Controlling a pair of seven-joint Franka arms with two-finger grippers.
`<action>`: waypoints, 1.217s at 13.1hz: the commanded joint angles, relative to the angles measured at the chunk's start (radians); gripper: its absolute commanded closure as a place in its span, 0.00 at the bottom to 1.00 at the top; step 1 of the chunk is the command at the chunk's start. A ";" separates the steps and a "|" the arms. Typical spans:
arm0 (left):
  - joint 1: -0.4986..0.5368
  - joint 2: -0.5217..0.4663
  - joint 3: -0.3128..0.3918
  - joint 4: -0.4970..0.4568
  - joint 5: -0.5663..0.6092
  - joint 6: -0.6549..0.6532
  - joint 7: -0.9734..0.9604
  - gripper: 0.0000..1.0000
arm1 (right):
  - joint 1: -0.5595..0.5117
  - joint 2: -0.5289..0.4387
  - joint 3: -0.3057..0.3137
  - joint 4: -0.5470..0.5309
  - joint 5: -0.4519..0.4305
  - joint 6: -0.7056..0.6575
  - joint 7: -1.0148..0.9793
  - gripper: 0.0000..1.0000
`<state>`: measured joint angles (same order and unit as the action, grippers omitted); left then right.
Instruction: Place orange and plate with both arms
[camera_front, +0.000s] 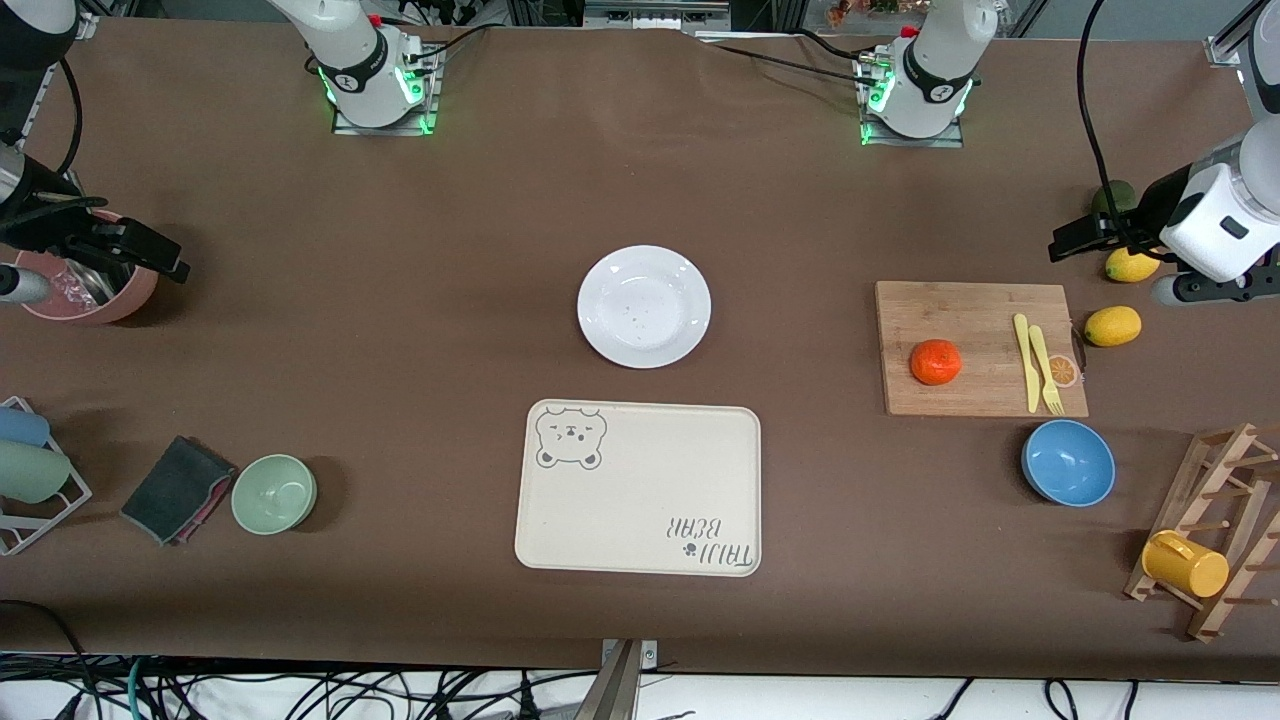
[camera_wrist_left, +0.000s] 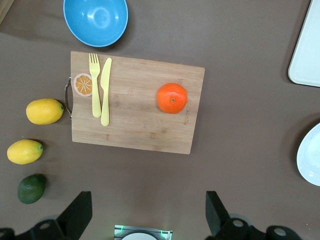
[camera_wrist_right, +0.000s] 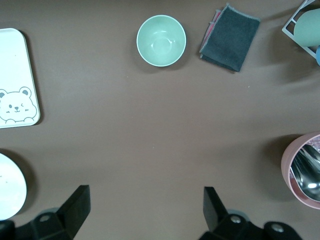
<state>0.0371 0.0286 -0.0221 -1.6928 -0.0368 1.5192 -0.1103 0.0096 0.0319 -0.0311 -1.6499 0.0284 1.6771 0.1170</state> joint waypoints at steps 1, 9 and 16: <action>-0.005 -0.006 -0.002 0.012 0.025 -0.016 -0.009 0.00 | 0.001 -0.007 -0.004 -0.004 0.018 0.003 -0.010 0.00; -0.002 -0.007 -0.001 0.016 0.041 -0.016 -0.006 0.00 | 0.000 -0.007 -0.004 -0.004 0.018 0.003 -0.011 0.00; -0.003 -0.007 -0.002 0.019 0.046 -0.016 -0.008 0.00 | 0.000 -0.007 -0.004 -0.004 0.018 0.003 -0.011 0.00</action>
<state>0.0373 0.0285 -0.0223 -1.6847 -0.0131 1.5192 -0.1103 0.0096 0.0319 -0.0311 -1.6499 0.0290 1.6771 0.1170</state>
